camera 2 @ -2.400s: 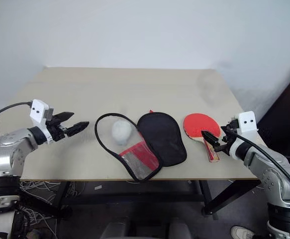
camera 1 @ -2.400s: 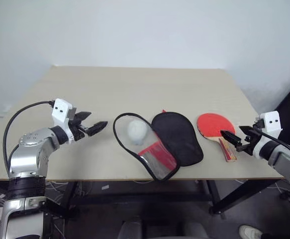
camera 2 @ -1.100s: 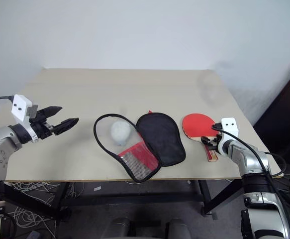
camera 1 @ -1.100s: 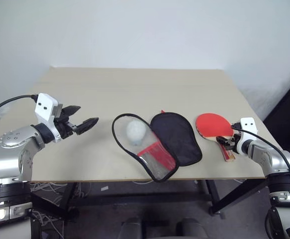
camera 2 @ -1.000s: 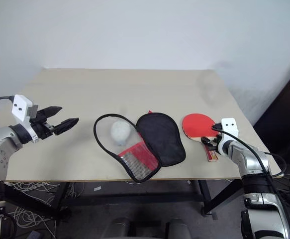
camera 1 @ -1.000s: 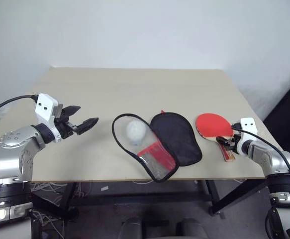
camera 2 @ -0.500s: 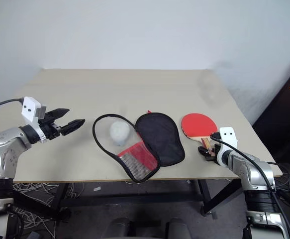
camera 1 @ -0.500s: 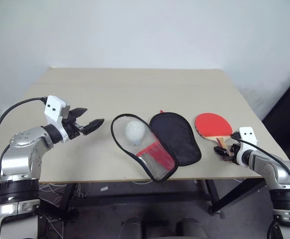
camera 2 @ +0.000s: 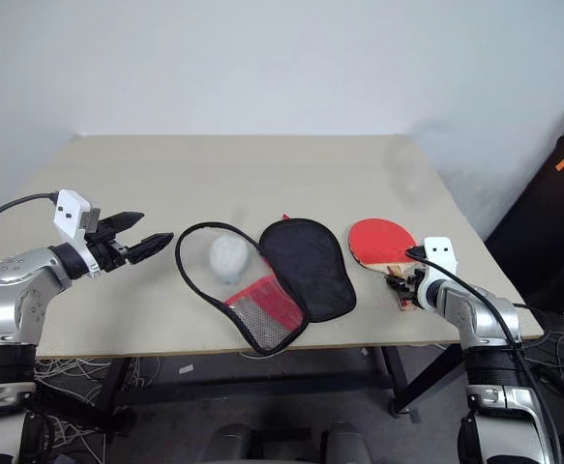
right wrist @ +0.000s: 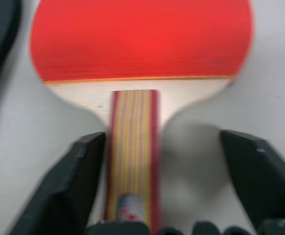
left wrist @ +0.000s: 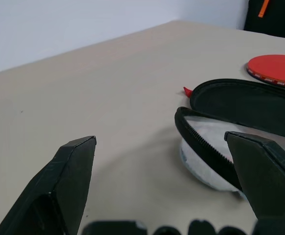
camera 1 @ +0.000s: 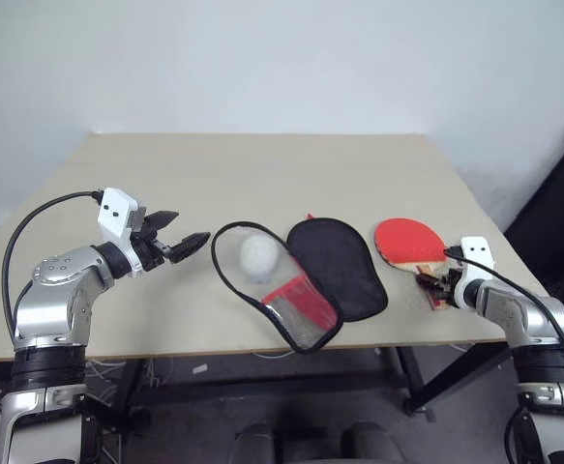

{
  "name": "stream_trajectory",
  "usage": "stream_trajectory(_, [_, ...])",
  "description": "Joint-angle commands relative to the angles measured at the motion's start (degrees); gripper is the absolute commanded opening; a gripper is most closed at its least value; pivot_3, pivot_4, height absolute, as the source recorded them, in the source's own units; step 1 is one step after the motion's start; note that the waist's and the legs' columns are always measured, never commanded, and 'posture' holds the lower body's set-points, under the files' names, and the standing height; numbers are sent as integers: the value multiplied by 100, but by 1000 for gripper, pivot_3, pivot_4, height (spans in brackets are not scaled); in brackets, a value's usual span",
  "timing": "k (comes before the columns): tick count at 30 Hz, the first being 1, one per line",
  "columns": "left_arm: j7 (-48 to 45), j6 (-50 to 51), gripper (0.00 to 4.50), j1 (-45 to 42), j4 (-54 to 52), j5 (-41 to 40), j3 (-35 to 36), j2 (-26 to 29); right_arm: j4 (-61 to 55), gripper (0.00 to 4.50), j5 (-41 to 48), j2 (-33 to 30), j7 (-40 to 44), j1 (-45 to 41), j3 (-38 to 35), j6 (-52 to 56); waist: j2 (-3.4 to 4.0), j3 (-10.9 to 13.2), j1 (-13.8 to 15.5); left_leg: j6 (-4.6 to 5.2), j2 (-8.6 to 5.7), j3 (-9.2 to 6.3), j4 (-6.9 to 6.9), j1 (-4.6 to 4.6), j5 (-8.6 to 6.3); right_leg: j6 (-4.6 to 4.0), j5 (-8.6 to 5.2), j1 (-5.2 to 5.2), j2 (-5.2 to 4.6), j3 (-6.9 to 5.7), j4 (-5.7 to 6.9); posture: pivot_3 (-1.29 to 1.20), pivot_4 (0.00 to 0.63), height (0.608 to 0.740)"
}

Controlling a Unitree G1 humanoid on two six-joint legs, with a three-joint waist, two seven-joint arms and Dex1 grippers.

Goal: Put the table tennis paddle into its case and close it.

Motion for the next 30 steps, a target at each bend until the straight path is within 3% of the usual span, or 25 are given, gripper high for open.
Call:
stream_trajectory(1, [13,-119,4500,-148,-80,-16,81,34,136,2511,-187,-33,-98,-105,-33,-189,-1,0,-8,0,0,0,0,2,0,1,-1,2,0,0,0,0,0,740])
stream_trajectory(5, [29,-118,4500,-117,-104,-23,98,29,76,1257,-193,-55,-113,-95,-24,-189,-10,-5,2,0,0,-1,7,4,0,2,-2,12,-2,0,-3,0,0,740])
stream_trajectory(13, [38,-120,4500,-105,-96,-19,48,-33,-286,1233,-33,26,-275,-288,-278,-316,-2,2,11,-1,-3,0,5,-2,-1,0,-1,4,-6,-1,-3,0,0,740])
stream_trajectory(23, [6,-110,4500,-196,-12,5,-7,-19,-1930,1233,89,1153,-729,-675,451,670,12,9,-7,-3,5,13,-11,-13,2,-9,7,-37,10,20,16,0,0,740])
stream_trajectory(30, [15,-132,4500,-222,6,15,-29,-42,-2063,1233,-192,1592,-970,-463,1142,832,7,7,41,-4,0,6,-7,-26,1,-9,7,-36,-1,9,7,0,0,740])
